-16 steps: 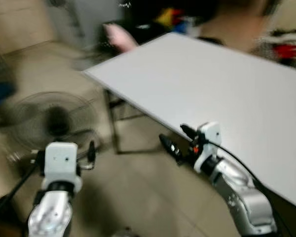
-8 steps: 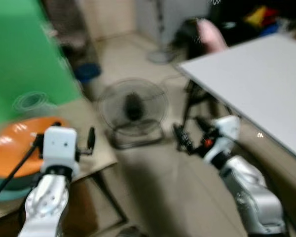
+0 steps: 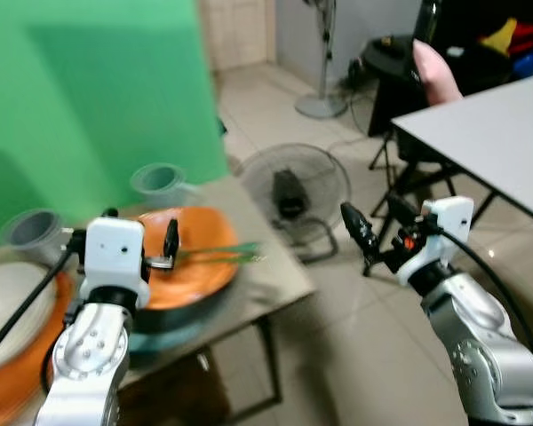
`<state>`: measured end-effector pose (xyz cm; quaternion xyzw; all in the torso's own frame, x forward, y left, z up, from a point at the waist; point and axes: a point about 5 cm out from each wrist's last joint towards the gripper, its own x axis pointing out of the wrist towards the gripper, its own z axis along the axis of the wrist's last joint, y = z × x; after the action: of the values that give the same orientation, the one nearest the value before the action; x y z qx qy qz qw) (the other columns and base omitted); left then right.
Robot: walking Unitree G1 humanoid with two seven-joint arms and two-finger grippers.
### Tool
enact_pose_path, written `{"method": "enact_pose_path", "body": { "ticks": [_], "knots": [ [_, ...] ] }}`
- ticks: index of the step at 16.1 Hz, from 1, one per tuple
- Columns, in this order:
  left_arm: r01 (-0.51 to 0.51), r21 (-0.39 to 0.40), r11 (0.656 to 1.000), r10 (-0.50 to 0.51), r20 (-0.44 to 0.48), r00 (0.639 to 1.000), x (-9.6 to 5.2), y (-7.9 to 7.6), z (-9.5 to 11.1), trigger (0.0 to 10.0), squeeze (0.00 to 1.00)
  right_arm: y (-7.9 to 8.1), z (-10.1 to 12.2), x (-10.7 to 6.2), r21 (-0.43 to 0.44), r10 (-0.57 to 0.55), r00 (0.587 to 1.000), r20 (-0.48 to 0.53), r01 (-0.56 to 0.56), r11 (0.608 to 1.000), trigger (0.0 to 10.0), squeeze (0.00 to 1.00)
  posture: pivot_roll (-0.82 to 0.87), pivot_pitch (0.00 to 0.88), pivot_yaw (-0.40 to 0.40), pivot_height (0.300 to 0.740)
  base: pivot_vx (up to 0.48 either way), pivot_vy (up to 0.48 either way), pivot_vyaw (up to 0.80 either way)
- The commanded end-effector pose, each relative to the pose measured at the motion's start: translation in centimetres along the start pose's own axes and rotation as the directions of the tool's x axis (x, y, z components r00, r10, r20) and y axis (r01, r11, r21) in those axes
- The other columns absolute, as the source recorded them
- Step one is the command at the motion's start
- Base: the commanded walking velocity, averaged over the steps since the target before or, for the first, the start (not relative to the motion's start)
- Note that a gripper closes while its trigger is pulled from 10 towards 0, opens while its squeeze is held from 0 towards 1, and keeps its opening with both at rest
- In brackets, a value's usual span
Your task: Setting the table
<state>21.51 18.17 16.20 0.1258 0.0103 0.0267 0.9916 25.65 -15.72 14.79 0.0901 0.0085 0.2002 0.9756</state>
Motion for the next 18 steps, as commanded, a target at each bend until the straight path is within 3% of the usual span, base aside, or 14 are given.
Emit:
{"method": "enact_pose_path", "body": {
  "ticks": [1,3,8,11,13,16,17,18],
  "knots": [
    [-0.036,0.012,0.999,0.036,0.023,0.999,-0.2,0.6,1.0,10.0,0.0,1.4,0.4,1.8,0.021,0.085,0.996,-0.024,-0.084,0.996,10.0,0.0,-0.03,0.0,0.017,0.74,0.0,0.0,0.0],
    [-0.052,0.001,0.999,0.052,0.023,0.998,-0.5,0.5,1.3,10.0,0.0,2.0,0.8,2.8,0.007,0.157,0.986,-0.048,-0.157,0.988,10.0,0.0,-0.03,0.0,0.007,0.74,0.0,0.0,0.0],
    [-0.037,-0.003,0.999,0.037,0.01,0.999,-0.3,0.1,1.3,10.0,0.0,1.3,2.3,4.9,-0.045,0.258,0.964,-0.064,-0.261,0.964,10.0,0.0,-0.02,0.0,-0.018,0.74,0.0,0.0,0.0],
    [-0.019,0.003,1.0,0.019,0.002,1.0,-0.1,0.1,1.4,10.0,0.0,1.7,2.3,5.9,-0.112,0.361,0.919,-0.159,-0.38,0.918,10.0,0.0,-0.03,0.0,-0.009,0.74,0.0,0.0,0.0],
    [0.087,0.001,0.996,-0.087,-0.015,0.996,0.0,-0.5,1.1,10.0,0.0,2.1,2.0,7.4,-0.22,0.418,0.858,-0.299,-0.488,0.845,10.0,0.0,-0.05,0.0,0.011,0.74,0.0,0.0,0.0],
    [0.261,0.053,0.964,-0.258,-0.062,0.964,0.2,-1.1,0.7,10.0,0.0,3.8,3.4,10.4,-0.301,0.502,0.781,-0.372,-0.613,0.73,10.0,0.0,-0.06,0.0,0.025,0.74,0.0,0.0,0.0],
    [0.362,0.06,0.93,-0.357,-0.077,0.931,0.2,-1.4,0.7,10.0,0.0,5.4,3.4,11.7,-0.327,0.553,0.701,-0.451,-0.706,0.628,10.0,0.0,-0.06,0.0,0.023,0.74,0.0,0.0,0.0],
    [0.38,0.059,0.923,-0.375,-0.079,0.924,0.2,-1.5,0.8,10.0,0.0,5.6,3.3,11.9,-0.331,0.557,0.689,-0.464,-0.718,0.613,10.0,0.0,-0.06,0.0,0.023,0.74,0.0,0.0,0.0]
  ]
}}
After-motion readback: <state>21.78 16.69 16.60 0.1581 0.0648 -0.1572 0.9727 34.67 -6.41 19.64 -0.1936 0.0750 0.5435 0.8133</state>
